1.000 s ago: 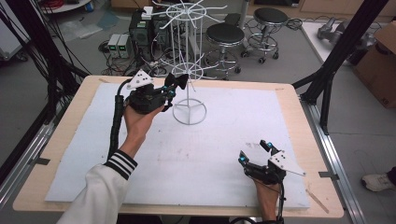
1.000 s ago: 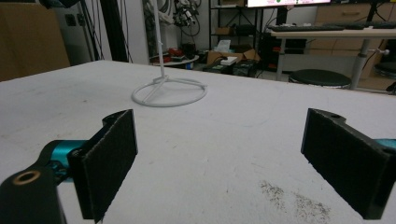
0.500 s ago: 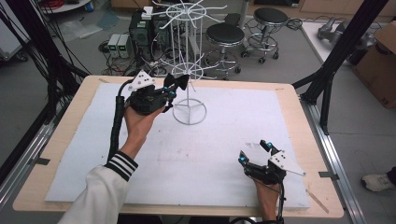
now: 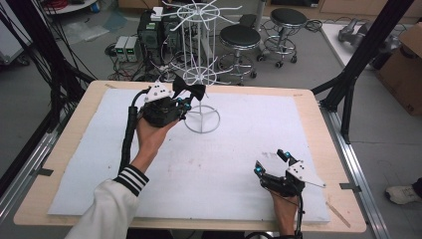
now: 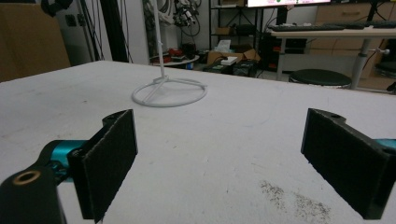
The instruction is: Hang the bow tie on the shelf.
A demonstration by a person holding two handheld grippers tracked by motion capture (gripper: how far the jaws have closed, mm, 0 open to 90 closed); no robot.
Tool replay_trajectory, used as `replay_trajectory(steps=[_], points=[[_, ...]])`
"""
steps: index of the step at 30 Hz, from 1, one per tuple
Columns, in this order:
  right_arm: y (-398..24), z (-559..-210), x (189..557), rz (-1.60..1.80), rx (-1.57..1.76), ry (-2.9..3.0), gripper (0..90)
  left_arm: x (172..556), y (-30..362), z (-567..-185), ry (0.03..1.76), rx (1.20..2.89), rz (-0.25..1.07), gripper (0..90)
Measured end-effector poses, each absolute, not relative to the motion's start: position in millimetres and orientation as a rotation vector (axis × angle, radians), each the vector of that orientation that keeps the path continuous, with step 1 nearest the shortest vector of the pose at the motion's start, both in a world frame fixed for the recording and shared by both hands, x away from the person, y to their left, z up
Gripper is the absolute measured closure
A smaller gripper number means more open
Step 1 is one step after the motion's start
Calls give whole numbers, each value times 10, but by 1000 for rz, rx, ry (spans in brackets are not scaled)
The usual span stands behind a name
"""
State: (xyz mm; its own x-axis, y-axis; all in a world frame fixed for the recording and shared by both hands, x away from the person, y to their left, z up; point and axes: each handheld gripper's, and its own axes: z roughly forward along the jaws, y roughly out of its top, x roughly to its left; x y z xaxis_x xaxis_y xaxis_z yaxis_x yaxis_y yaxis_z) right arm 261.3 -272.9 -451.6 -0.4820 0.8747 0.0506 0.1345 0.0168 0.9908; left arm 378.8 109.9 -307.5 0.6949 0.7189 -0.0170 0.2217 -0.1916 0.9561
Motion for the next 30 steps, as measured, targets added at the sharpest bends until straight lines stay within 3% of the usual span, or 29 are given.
replay_trajectory(steps=[5, 8, 15, 21, 23, 30], points=[[-2729, -4515, 2612, 1521, 1041, 1675, 97, 3779, 1131, -3088, 747, 1730, 494, 712], [-2731, -4516, 2615, 1519, 1033, 1677, 97, 3760, 1152, -3094, 755, 1733, 508, 562], [-2729, -4517, 2610, 1522, 1027, 1674, 97, 3675, 1320, -3110, 729, 1720, 508, 347], [-2731, -4518, 2606, 1528, 1034, 1672, 97, 3636, 1476, -3126, 696, 1704, 494, 272], [-2731, -4518, 2606, 1525, 1031, 1673, 97, 3609, 1531, -3141, 695, 1688, 511, 202], [-2729, -4517, 2607, 1526, 1035, 1672, 97, 3498, 1674, -3217, 641, 1694, 515, 152]])
